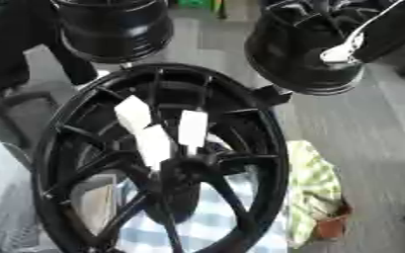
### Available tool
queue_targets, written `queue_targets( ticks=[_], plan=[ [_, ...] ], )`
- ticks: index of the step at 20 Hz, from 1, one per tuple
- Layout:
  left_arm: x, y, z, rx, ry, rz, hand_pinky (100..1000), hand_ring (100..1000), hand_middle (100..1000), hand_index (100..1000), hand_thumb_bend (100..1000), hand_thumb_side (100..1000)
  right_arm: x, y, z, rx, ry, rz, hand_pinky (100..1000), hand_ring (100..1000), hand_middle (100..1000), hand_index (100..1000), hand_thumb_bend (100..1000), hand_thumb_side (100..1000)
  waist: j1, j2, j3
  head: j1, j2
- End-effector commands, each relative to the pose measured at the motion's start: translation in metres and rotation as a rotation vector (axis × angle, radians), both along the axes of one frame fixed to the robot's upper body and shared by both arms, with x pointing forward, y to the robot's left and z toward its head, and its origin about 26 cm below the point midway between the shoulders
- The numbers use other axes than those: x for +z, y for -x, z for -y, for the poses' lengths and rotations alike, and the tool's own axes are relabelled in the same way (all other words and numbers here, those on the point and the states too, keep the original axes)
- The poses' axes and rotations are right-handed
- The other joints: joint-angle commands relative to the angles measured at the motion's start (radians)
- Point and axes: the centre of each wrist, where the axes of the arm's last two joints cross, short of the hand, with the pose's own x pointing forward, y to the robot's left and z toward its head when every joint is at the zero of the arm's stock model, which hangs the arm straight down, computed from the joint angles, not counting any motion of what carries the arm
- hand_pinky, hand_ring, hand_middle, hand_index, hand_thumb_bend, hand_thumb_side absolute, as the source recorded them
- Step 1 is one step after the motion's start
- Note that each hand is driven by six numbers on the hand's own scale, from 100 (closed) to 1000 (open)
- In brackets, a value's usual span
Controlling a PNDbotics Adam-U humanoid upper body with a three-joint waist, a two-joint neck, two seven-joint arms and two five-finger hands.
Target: Pull the pin out of the wheel hub.
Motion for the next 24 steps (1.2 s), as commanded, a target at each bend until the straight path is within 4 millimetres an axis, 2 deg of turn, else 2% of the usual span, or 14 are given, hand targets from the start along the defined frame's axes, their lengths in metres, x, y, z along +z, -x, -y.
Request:
queue_targets(
  ticks=[1,14,24],
  plan=[
    [0.008,0.001,-0.002,-0.008,-0.026,0.026,781,791,710,854,130,675,0.009,0.005,-0.004,-0.013,0.048,-0.013,813,727,666,764,570,248,0.0,-0.015,0.001,-0.004,-0.012],
    [0.008,0.002,-0.004,-0.008,-0.043,0.019,781,792,711,854,129,672,0.012,0.0,-0.034,-0.013,0.088,-0.185,811,734,673,772,584,267,-0.013,-0.029,-0.004,-0.006,-0.012],
    [0.006,0.003,-0.006,-0.004,-0.047,0.01,781,793,712,854,130,669,0.011,-0.026,-0.073,0.007,0.042,-0.334,797,727,668,772,586,287,-0.015,-0.045,-0.016,-0.005,0.003]
  ],
)
